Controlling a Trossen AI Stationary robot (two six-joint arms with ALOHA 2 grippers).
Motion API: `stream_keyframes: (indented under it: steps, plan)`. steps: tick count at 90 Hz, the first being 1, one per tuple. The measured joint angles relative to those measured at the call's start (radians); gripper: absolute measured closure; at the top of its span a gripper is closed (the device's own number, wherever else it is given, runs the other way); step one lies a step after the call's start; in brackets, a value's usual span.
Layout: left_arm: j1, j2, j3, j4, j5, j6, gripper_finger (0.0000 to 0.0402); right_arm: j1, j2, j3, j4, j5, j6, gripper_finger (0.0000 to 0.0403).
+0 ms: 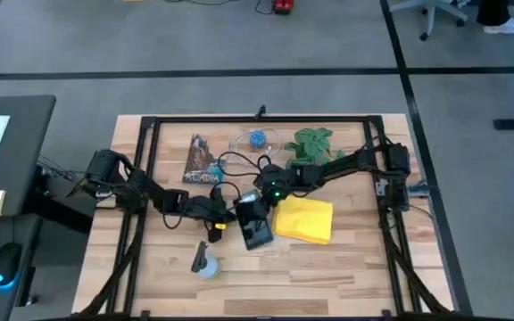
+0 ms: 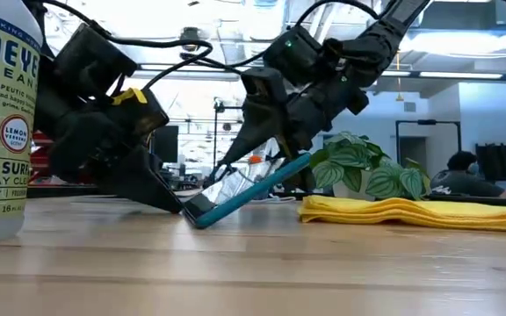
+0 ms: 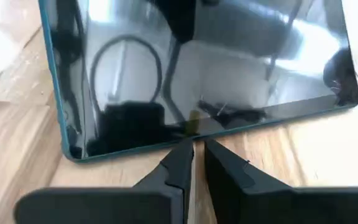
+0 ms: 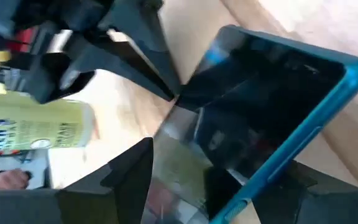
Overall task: Apply microfiber cloth
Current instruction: Spray the front of the blue tablet
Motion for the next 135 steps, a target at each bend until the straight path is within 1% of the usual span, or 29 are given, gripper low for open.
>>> stream_keyframes:
  steps: [4,9,14,23,26,33,38,44,48,54,65,74,81,88,94,110,114,122,135]
  plan:
    - [0.000,0.000,0.007,0.001,-0.004,0.000,0.0377,0.003,0.000,0.000,-0.002,0.001,-0.001,0.0207]
    - [0.000,-0.001,0.016,0.003,-0.012,0.000,0.0377,0.003,0.000,0.000,0.001,0.005,-0.014,0.0235]
    - [0.000,-0.002,0.024,-0.001,-0.024,0.000,0.0377,0.007,0.000,0.000,0.000,0.015,-0.026,0.0273]
    - [-0.001,-0.005,0.030,-0.005,-0.045,-0.014,0.0377,0.013,-0.004,0.000,0.005,0.021,-0.029,0.0358]
    - [-0.003,-0.014,0.031,-0.005,-0.046,-0.024,0.0377,0.013,-0.009,0.000,0.009,0.016,-0.030,0.0372]
    - [-0.003,-0.045,0.031,-0.034,-0.055,-0.053,0.0377,0.014,-0.037,0.000,0.001,0.041,-0.060,0.0374]
    - [-0.005,-0.086,0.032,-0.083,-0.069,-0.085,0.0377,0.014,-0.070,0.000,-0.015,0.063,-0.093,0.0374]
    - [-0.014,-0.141,0.033,-0.151,-0.094,-0.120,0.0377,0.021,-0.136,-0.001,-0.071,0.116,-0.158,0.0381]
    - [-0.027,-0.183,0.033,-0.227,-0.123,-0.140,0.0377,0.029,-0.196,-0.001,-0.127,0.154,-0.218,0.0387]
    - [-0.050,-0.231,0.025,-0.330,-0.185,-0.161,0.0377,0.048,-0.291,-0.002,-0.235,0.243,-0.286,0.0389]
    - [-0.087,-0.314,0.030,-0.429,-0.309,-0.199,0.0377,0.113,-0.457,-0.003,-0.462,0.445,-0.340,0.0389]
    - [-0.106,-0.328,0.027,-0.471,-0.338,-0.213,0.0377,0.179,-0.559,-0.016,-0.578,0.583,-0.341,0.0389]
    - [-0.112,-0.331,0.028,-0.455,-0.346,-0.213,0.0377,0.224,-0.610,-0.063,-0.604,0.652,-0.323,0.0389]
    - [-0.113,-0.324,0.028,-0.460,-0.347,-0.214,0.0377,0.249,-0.642,-0.137,-0.579,0.682,-0.311,0.0389]
    - [-0.112,-0.315,0.028,-0.456,-0.347,-0.217,0.0377,0.266,-0.656,-0.207,-0.514,0.718,-0.309,0.0389]
    - [-0.113,-0.311,0.028,-0.455,-0.344,-0.223,0.0377,0.271,-0.641,-0.374,-0.159,0.731,-0.329,0.0389]
    - [-0.113,-0.311,0.028,-0.453,-0.343,-0.224,0.0377,0.266,-0.630,-0.397,-0.077,0.731,-0.343,0.0389]
    - [-0.113,-0.311,0.029,-0.454,-0.343,-0.225,0.0377,0.249,-0.590,-0.415,0.026,0.728,-0.365,0.0389]
    - [-0.113,-0.311,0.028,-0.457,-0.341,-0.227,0.0377,0.226,-0.474,-0.415,0.185,0.727,-0.390,0.0389]
